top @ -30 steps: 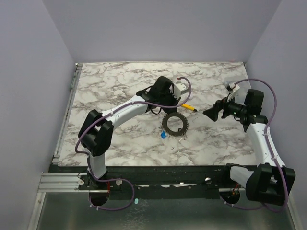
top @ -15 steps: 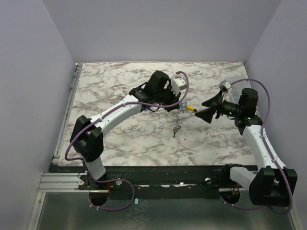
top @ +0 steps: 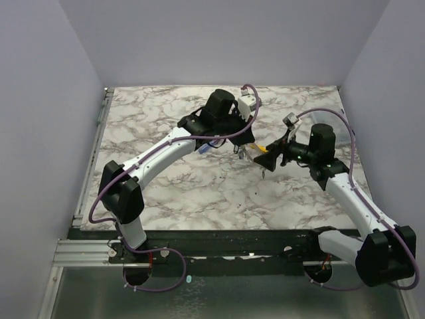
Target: Remove the keys from the keyring
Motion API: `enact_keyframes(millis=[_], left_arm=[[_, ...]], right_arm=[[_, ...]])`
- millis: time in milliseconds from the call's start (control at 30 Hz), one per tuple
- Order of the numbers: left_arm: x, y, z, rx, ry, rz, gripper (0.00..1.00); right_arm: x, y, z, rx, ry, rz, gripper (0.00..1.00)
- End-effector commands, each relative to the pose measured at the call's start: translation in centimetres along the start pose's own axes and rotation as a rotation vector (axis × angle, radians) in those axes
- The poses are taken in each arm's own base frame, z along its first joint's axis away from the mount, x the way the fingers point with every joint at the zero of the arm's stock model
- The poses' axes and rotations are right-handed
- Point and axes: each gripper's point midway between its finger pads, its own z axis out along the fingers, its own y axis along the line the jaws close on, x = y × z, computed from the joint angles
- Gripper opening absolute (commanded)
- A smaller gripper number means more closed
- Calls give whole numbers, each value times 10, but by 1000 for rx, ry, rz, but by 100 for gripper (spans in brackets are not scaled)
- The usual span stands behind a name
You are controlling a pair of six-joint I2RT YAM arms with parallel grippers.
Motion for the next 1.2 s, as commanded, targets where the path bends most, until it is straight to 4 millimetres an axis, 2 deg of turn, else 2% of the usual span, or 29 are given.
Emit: enact_keyframes(millis=[0, 167, 433, 600, 700, 767, 800, 833, 867, 933, 1000, 1033, 1133, 1167], left_arm=[[-17, -4, 7, 7, -42, -43, 0], [-23, -7, 7, 20, -51, -50, 0], [-27, -9, 5, 32, -61, -55, 0], [-37, -4, 1, 30, -80, -54, 0], [-44, 5, -2, 16, -93, -58, 0], [-49, 14, -4, 4, -102, -63, 0], [-51, 19, -5, -5, -105, -64, 0], [-53, 24, -6, -13, -109, -64, 0], [-56, 29, -8, -22, -113, -64, 7], [-58, 37, -11, -27, -119, -64, 27], [-63, 44, -18, -27, -131, -61, 60], [-67, 49, -23, -35, -140, -62, 70], [-84, 63, -43, -60, -188, -64, 96], [-90, 70, -53, -76, -207, -61, 99]], right_arm=[[-6, -26, 13, 136, -3, -32, 95], [-7, -43, 24, 181, -5, -85, 83], [-1, -26, 34, 73, 21, -110, 61], [5, -14, 37, 8, 55, -65, 40], [3, -7, 37, -19, 71, 6, 22], [-5, -1, 38, -40, 67, 45, 7], [-10, 2, 38, -51, 64, 68, 2], [-16, 5, 39, -59, 59, 93, 1], [-22, 7, 39, -64, 53, 121, 1], [-35, 12, 40, -76, 36, 167, 1], [-48, 14, 41, -78, 8, 215, 1], [-56, 15, 42, -74, -18, 237, 1], [-77, 14, 42, -45, -94, 305, 1], [-83, 13, 41, -32, -116, 316, 1]])
